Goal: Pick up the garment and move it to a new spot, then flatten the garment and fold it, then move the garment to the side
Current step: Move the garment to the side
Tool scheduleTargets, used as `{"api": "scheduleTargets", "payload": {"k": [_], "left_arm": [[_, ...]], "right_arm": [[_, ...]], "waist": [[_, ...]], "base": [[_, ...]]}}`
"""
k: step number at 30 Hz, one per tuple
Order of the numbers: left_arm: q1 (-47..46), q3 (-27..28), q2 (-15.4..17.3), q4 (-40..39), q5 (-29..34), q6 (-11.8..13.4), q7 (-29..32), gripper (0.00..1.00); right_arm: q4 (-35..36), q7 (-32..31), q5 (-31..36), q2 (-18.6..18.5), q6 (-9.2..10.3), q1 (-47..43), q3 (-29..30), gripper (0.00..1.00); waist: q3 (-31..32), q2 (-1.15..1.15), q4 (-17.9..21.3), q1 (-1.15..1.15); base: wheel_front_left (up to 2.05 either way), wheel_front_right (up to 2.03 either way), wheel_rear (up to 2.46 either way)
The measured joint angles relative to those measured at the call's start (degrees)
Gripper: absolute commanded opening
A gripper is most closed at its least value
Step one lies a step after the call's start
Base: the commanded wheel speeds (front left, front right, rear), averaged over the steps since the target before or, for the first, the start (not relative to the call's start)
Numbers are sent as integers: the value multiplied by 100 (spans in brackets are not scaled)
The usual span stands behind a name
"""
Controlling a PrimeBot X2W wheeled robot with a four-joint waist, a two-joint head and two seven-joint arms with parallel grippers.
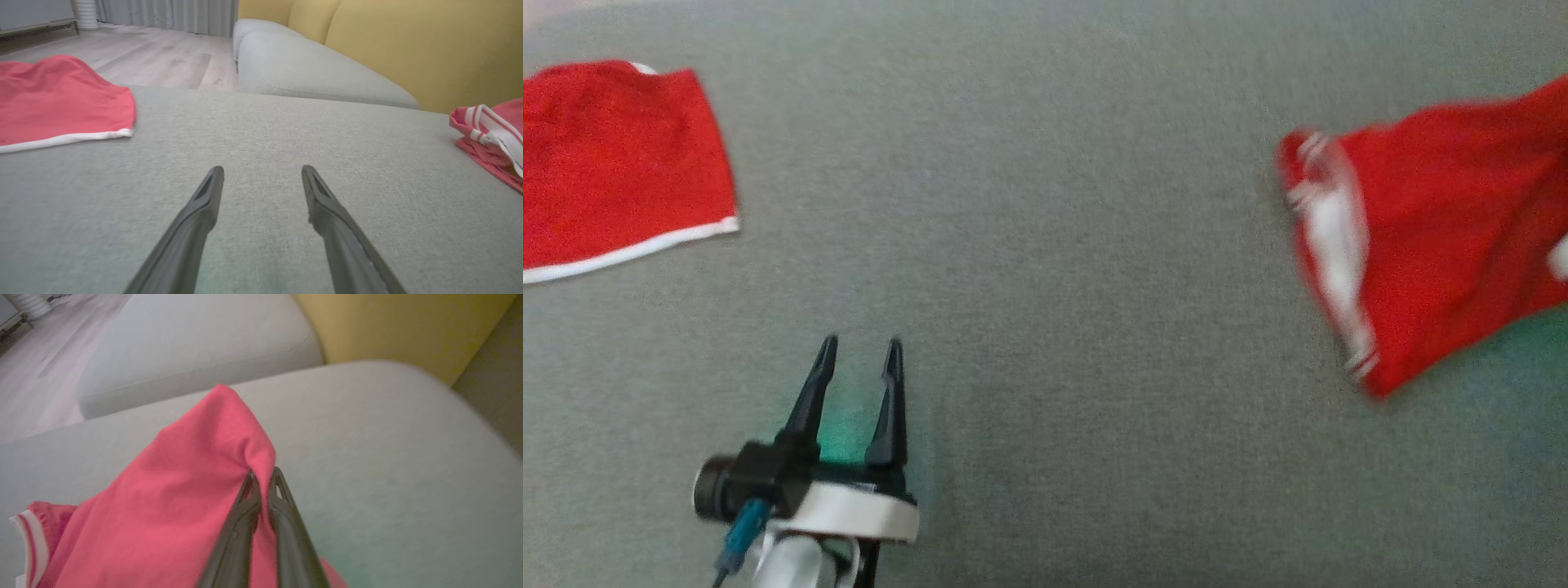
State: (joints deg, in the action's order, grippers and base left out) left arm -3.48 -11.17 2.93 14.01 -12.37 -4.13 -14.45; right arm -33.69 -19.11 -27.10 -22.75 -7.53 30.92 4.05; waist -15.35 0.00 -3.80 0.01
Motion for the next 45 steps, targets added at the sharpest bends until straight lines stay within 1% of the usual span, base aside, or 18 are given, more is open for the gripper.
{"api": "scheduleTargets", "payload": {"k": [4,6,7,8,11,16,17,18,21,24,28,31,34,36,38,39,43,45], "left_arm": [[-339,-12,3,4,215,-104,0,100],[-464,-9,13,-5,290,-151,0,100],[-532,-5,24,-43,326,-172,0,100],[-557,-1,37,-54,347,-178,0,100],[-610,16,63,-101,388,-193,-1,100],[-681,22,108,-79,424,-203,0,100],[-678,22,105,-77,426,-227,-1,100],[-673,21,104,-62,426,-243,-1,100],[-649,20,93,-25,426,-243,-1,100],[-614,35,82,-5,425,-244,-1,100],[-488,92,42,5,377,-244,-1,100],[-461,129,19,23,346,-244,-1,100],[-416,146,2,77,221,-243,-1,100],[-334,164,-1,145,168,-243,-1,100],[-189,187,-4,238,165,-242,-1,100],[-189,187,-4,238,165,-242,-1,100],[114,299,-8,430,116,-210,0,100],[203,392,-7,513,115,-209,0,100]], "right_arm": [[-346,231,396,-517,0,581,445,0],[-563,250,569,-702,0,672,603,0],[-758,346,825,-954,0,689,679,0],[-835,383,949,-1106,0,709,723,0],[-995,485,1276,-1463,0,936,831,0],[-1230,660,1750,-1571,0,1442,787,0],[-1270,753,1863,-1579,0,1436,758,44],[-1344,887,1930,-1577,0,1435,798,100],[-1484,1160,2281,-1581,0,1435,891,100],[-1501,1534,2565,-1494,0,1439,927,100],[-1360,2023,2598,-1178,0,1423,1005,100],[-1058,2360,2629,-934,0,1260,975,100],[-725,2709,2606,-668,0,797,1006,100],[-519,2878,2607,-415,0,330,979,100],[-282,2995,2607,-130,0,-179,928,100],[-282,2995,2607,-130,0,-179,928,100],[328,3148,2537,464,0,-1026,805,100],[609,3209,2488,682,0,-1382,714,100]], "waist": [[-352,0,177,0],[-499,0,248,0],[-634,0,294,0],[-695,0,308,0],[-853,0,332,0],[-887,0,327,0],[-859,0,318,-1],[-825,0,312,-2],[-742,0,301,-2],[-634,0,294,-2],[-447,0,281,-2],[-255,0,261,-2],[-17,0,224,-2],[173,0,194,-2],[377,0,161,-3],[377,0,161,-3],[779,0,105,-3],[956,0,82,-3]], "base": [[0,0,0],[0,0,0],[0,0,0],[0,0,0],[0,0,0],[0,0,0],[0,0,0],[0,0,0],[0,0,0],[0,0,0],[0,0,0],[0,0,0],[0,0,0],[0,0,0],[0,0,0],[0,0,0],[0,0,0],[0,0,0]]}}
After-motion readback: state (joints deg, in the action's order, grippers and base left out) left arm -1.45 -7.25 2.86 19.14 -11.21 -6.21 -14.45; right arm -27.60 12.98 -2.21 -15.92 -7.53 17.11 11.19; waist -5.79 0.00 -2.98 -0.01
